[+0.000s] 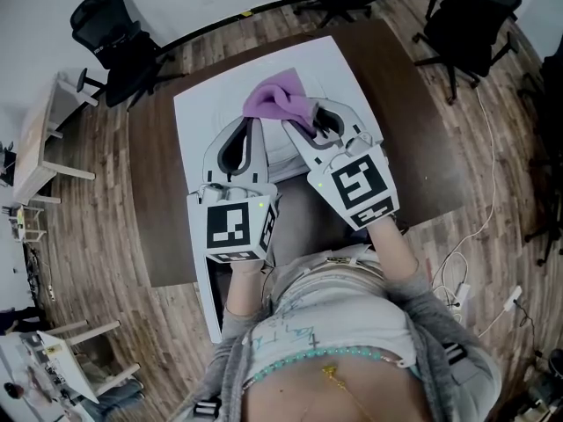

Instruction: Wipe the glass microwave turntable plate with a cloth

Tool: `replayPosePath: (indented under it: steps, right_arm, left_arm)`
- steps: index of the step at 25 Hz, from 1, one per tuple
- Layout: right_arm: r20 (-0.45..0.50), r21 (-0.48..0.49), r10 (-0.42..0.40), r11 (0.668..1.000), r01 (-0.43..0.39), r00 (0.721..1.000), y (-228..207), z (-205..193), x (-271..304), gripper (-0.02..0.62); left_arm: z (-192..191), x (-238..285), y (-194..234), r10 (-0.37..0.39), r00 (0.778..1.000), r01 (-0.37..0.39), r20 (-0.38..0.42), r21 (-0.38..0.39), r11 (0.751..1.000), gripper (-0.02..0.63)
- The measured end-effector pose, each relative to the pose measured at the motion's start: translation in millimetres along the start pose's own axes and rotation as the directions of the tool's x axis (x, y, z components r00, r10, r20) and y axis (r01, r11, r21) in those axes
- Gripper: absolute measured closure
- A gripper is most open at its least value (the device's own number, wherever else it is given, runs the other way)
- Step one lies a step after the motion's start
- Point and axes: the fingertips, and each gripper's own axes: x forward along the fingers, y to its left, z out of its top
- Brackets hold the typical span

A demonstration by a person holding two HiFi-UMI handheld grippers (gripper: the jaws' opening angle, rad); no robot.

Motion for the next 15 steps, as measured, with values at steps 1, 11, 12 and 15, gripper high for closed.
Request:
replayPosePath:
  steps: [1,11,12,15]
  right_arm:
    - [0.001,0.001,0.003,1.000,-0.003,1.000,-0.4,0.2,0.3,0.485]
    - [-0.008,-0.001,0.035,0.999,-0.035,0.999,-5.1,-4.4,-7.3,0.485]
    - [-0.009,-0.001,0.037,0.999,-0.037,0.999,-5.9,-5.4,-8.7,0.485]
    - [-0.011,0.002,0.042,0.999,-0.042,0.999,-9.1,-8.8,-13.3,0.485]
  left_arm:
    - [0.2,0.3,0.1,0.004,1.000,-0.004,-0.001,0.003,1.000,0.595]
    - [-0.6,1.6,-10.1,0.028,1.000,-0.027,-0.010,0.012,1.000,0.595]
    - [-0.9,2.0,-12.0,0.029,1.000,-0.029,-0.010,0.012,1.000,0.594]
    - [-2.0,3.9,-18.5,0.032,0.999,-0.032,-0.012,0.011,0.999,0.594]
